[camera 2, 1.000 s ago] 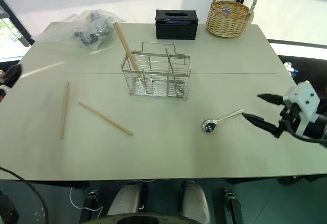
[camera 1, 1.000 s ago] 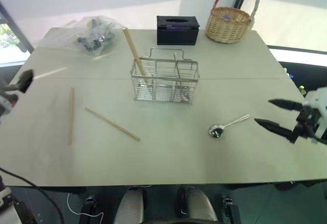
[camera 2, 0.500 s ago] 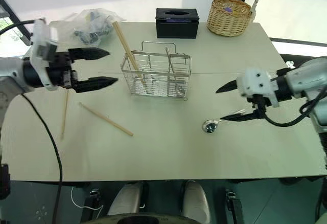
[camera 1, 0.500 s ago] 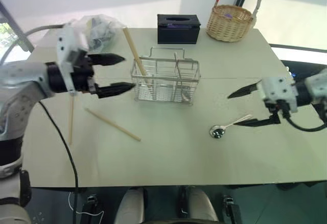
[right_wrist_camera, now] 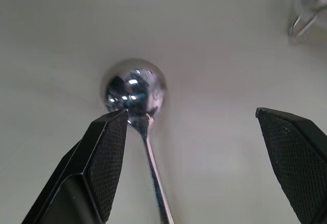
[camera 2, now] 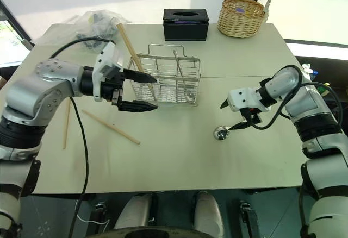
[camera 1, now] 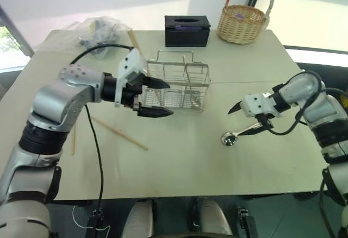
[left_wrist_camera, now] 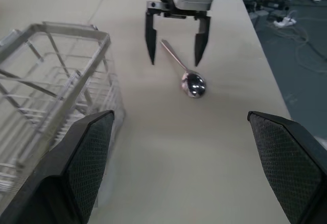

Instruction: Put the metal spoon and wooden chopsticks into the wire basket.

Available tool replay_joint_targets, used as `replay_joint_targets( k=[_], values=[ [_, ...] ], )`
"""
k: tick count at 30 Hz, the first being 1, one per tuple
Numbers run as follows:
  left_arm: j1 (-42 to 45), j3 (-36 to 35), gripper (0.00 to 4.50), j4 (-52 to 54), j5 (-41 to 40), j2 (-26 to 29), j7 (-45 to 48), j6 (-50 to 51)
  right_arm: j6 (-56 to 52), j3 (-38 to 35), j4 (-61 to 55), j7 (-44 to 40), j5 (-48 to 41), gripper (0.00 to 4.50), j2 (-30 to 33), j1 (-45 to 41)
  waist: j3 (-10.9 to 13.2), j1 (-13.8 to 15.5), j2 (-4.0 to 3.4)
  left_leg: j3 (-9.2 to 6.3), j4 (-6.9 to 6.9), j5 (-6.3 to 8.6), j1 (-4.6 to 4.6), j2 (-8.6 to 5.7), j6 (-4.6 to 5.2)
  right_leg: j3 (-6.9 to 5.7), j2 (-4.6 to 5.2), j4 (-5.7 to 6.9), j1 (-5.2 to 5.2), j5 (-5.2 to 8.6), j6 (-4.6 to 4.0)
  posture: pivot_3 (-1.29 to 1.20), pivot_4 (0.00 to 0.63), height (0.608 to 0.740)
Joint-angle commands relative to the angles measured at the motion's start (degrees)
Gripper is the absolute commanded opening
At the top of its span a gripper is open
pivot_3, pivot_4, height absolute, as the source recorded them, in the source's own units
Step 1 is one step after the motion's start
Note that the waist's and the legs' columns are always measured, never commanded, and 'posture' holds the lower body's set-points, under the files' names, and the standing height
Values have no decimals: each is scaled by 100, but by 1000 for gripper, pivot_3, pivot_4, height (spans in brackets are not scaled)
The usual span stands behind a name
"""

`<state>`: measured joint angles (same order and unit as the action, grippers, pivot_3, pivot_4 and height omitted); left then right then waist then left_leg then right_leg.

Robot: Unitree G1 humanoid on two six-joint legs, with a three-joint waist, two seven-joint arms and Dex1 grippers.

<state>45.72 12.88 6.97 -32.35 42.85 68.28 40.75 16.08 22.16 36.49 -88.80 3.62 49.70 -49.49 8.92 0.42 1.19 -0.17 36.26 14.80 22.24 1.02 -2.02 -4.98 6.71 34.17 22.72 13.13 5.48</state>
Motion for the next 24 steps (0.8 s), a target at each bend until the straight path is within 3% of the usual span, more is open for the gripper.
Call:
replay_joint_targets(
  k=[1, 13, 19, 22, 24],
  values=[
    [-58, 223, 4409, -14, 158, -81, 115, 118, 376, -3, 525, 59, 279, 4123, -81, -229, 0, 15, 0, -1, 0, 0, 2, -1, 0, 0, 0, 0, 0, 0, 0, 0, 150, 706],
    [-215, 371, 4409, 20, 353, -145, 405, 144, 875, -126, 1133, -299, 400, 4123, -169, -414, 1, -17, -1, -3, 5, -1, -7, -1, -1, 1, 0, 5, -8, 0, 0, 0, 150, 706],
    [-189, 412, 4409, -11, 368, -177, 442, 227, 1073, -44, 1359, 45, 643, 4123, -404, -313, 1, -19, -1, -3, 6, -1, -10, -1, -1, 2, 0, 5, -11, -1, 0, 0, 150, 706],
    [-179, 414, 4500, -16, 428, -192, 457, 181, 1108, -59, 1440, -20, 639, 3274, -484, -284, 1, -21, -1, -3, 6, -1, -10, -1, -1, 2, 0, 6, -11, 0, 0, 0, 150, 706],
    [-153, 386, 4500, -37, 449, -205, 456, 180, 1055, -97, 1417, -79, 587, 2298, -520, -250, 1, -21, -1, -3, 6, -1, -11, -1, -1, 2, 0, 6, -12, 0, 0, 0, 150, 706]
  ],
)
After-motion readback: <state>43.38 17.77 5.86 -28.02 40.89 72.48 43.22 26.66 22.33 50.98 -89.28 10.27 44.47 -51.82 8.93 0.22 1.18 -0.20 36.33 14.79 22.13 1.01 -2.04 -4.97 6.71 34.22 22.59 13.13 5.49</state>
